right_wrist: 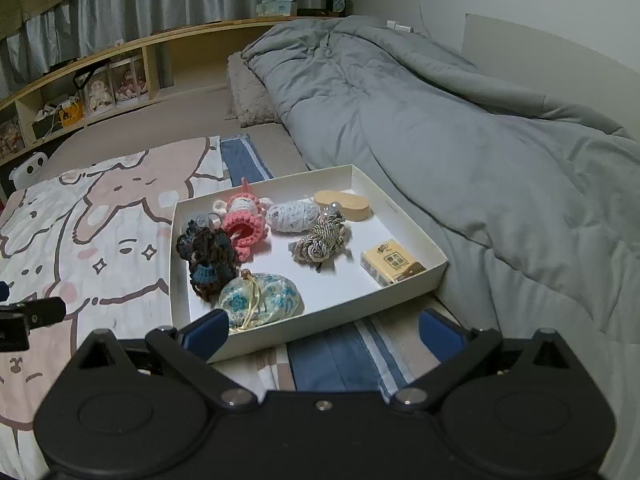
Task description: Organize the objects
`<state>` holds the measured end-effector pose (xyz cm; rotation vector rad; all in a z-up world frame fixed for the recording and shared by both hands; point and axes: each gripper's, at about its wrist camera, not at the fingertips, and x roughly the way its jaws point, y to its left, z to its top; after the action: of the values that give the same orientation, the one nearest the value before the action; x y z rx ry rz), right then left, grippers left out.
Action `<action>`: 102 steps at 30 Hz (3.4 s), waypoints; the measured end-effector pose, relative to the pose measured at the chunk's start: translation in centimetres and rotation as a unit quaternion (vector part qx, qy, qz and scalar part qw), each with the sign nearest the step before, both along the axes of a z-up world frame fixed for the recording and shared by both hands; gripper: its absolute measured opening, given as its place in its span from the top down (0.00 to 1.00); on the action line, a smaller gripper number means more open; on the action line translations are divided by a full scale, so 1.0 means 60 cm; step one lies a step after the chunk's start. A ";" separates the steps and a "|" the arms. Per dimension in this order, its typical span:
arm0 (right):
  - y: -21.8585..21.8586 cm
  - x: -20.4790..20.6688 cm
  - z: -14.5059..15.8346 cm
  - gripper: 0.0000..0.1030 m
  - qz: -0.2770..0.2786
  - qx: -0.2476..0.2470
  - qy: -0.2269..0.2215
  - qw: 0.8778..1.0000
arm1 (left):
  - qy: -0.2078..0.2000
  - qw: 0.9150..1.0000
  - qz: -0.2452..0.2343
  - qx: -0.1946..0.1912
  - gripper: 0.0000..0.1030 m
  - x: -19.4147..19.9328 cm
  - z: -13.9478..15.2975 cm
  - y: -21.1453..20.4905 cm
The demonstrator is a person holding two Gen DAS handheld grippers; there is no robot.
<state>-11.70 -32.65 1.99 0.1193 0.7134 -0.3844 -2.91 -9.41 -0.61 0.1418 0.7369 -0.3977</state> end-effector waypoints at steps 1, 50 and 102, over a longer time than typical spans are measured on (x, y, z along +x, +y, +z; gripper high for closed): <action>0.000 0.000 -0.001 0.01 0.000 0.000 0.001 1.000 | 0.001 1.000 0.001 -0.001 0.00 0.001 0.000 0.001; 0.002 0.004 -0.003 0.01 0.000 0.000 0.005 1.000 | 0.004 1.000 0.009 -0.009 0.00 -0.002 0.004 0.004; 0.002 0.004 -0.004 0.01 0.000 0.000 0.006 1.000 | 0.008 1.000 0.007 -0.010 0.00 -0.004 0.004 0.002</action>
<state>-11.45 -32.56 1.76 0.1180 0.7244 -0.3856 -3.13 -9.29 -0.35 0.1149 0.7491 -0.3940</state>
